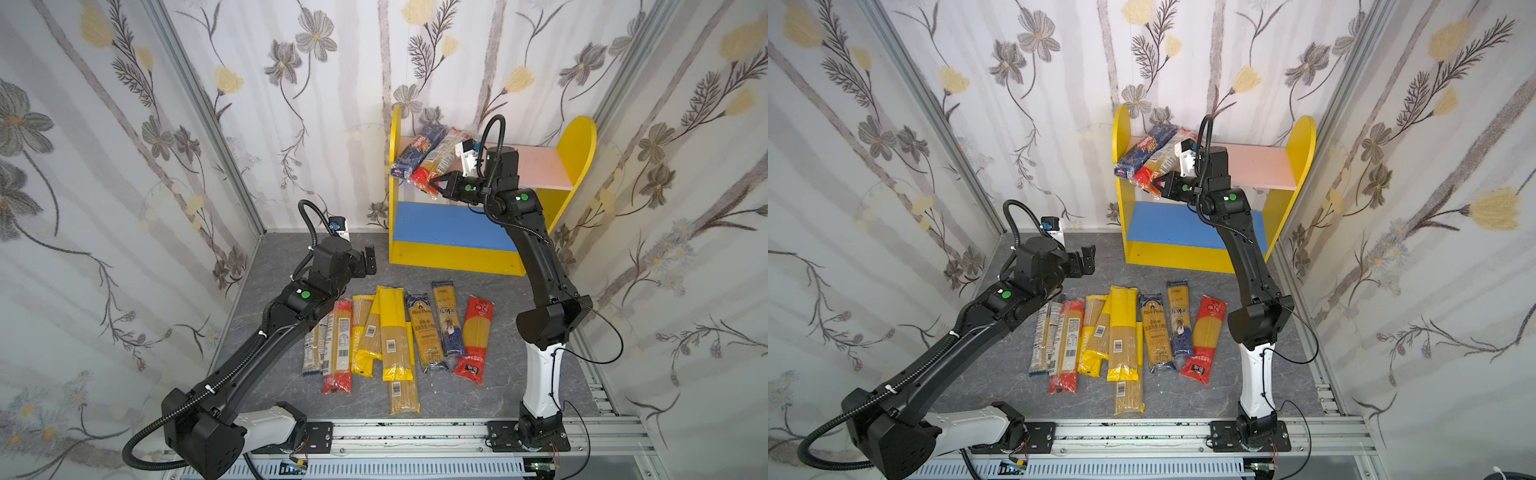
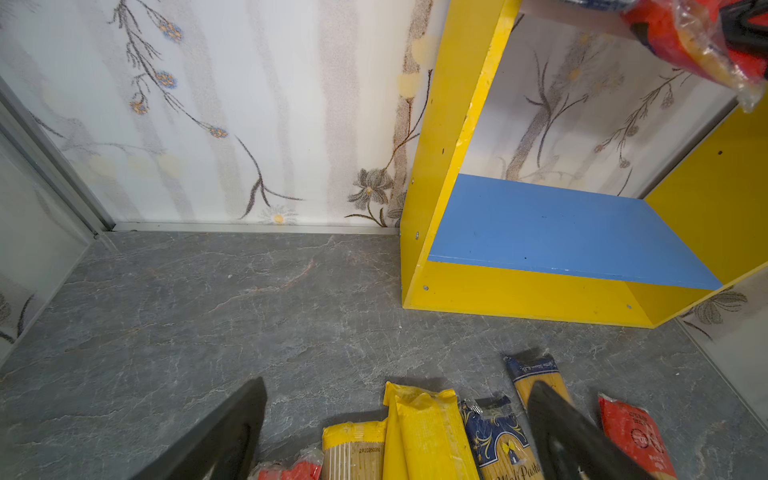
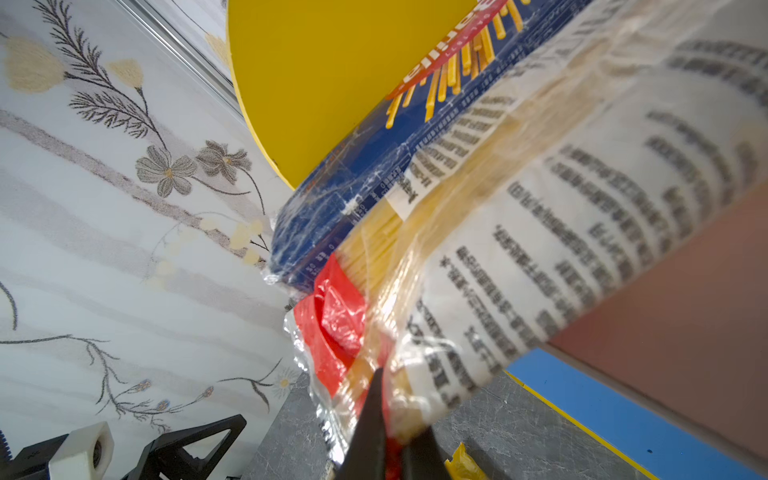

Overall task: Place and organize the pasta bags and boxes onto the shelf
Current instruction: 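Open the right gripper and move it back down to the pasta row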

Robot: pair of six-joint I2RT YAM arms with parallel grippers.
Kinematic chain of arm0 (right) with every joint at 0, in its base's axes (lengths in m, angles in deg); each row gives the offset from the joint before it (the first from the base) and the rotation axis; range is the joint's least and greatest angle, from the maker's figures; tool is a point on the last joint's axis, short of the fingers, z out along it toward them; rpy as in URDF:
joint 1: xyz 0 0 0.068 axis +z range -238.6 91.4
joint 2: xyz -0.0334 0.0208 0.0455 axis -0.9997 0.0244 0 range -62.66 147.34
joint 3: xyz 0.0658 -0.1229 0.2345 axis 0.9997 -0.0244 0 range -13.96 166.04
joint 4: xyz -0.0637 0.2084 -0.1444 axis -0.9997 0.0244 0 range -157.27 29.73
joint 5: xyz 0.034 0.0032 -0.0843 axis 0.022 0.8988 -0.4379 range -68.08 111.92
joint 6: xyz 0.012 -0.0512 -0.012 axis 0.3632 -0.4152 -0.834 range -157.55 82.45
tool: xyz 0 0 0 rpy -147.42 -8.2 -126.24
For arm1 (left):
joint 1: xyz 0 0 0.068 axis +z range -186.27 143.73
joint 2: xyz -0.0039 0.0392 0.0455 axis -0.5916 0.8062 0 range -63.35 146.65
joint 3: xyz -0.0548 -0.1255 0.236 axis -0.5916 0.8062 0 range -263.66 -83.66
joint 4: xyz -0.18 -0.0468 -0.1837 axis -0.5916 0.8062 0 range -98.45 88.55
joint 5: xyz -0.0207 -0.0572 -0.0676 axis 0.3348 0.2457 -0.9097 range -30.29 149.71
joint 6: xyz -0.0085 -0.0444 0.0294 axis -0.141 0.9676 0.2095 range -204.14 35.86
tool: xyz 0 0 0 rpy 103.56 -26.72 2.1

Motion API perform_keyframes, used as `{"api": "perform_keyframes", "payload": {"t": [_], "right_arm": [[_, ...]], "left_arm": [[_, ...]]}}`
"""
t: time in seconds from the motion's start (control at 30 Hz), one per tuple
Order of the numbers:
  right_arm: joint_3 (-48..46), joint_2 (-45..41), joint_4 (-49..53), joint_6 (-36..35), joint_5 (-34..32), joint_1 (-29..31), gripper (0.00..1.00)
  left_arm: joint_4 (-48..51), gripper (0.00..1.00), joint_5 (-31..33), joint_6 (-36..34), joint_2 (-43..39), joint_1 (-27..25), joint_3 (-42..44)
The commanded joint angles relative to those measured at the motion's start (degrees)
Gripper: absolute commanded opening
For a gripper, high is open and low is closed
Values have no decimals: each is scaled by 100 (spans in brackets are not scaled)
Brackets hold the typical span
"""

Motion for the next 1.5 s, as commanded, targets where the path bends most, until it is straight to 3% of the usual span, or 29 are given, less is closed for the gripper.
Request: {"api": "perform_keyframes", "payload": {"t": [0.0,0.2,0.47,0.73,1.0,1.3,1.47], "right_arm": [[14,64,173,-57,289,-31,8],[16,-108,368,-176,133,-324,19],[12,-428,799,-474,-166,-635,59],[0,-790,1117,-800,-259,-732,85],[-1064,-1766,1138,-902,-460,-770,87],[-4190,-3506,519,-967,-822,-640,87],[-6020,-4256,452,-1028,-1709,-183,87]], "left_arm": [[-121,100,39,-55,-18,9,-77],[-114,100,67,-16,-58,9,-79],[-126,100,-3,143,36,9,-149],[-150,100,-86,362,27,9,-134],[-170,100,-30,598,-159,-52,15],[-168,100,219,803,-243,-512,233],[-159,100,410,1002,-243,-845,425]]}}
